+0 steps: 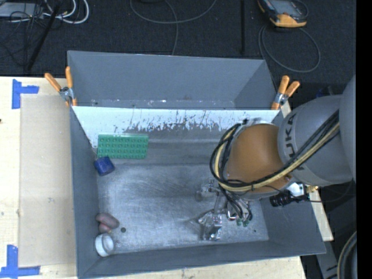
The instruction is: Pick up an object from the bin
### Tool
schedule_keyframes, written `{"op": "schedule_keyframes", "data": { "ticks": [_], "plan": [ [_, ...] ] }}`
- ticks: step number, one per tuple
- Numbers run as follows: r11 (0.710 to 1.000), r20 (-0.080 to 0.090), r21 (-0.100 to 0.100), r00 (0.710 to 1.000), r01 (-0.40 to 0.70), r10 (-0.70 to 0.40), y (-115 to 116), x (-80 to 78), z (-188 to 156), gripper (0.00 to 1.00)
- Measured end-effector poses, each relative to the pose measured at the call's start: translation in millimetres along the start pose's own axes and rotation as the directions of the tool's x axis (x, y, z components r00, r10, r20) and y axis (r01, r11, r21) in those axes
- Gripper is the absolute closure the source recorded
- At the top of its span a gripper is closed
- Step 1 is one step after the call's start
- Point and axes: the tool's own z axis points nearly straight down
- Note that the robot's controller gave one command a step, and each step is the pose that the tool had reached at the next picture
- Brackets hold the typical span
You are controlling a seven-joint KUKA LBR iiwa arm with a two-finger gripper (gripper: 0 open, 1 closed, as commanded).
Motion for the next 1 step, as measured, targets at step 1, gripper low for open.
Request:
{"op": "schedule_keyframes", "data": {
  "ticks": [1],
  "plan": [
    [1.000,-0.011,0.000,1.000,-0.001,0.001,1.3,1.7,-0.1,1.00]
  ]
}}
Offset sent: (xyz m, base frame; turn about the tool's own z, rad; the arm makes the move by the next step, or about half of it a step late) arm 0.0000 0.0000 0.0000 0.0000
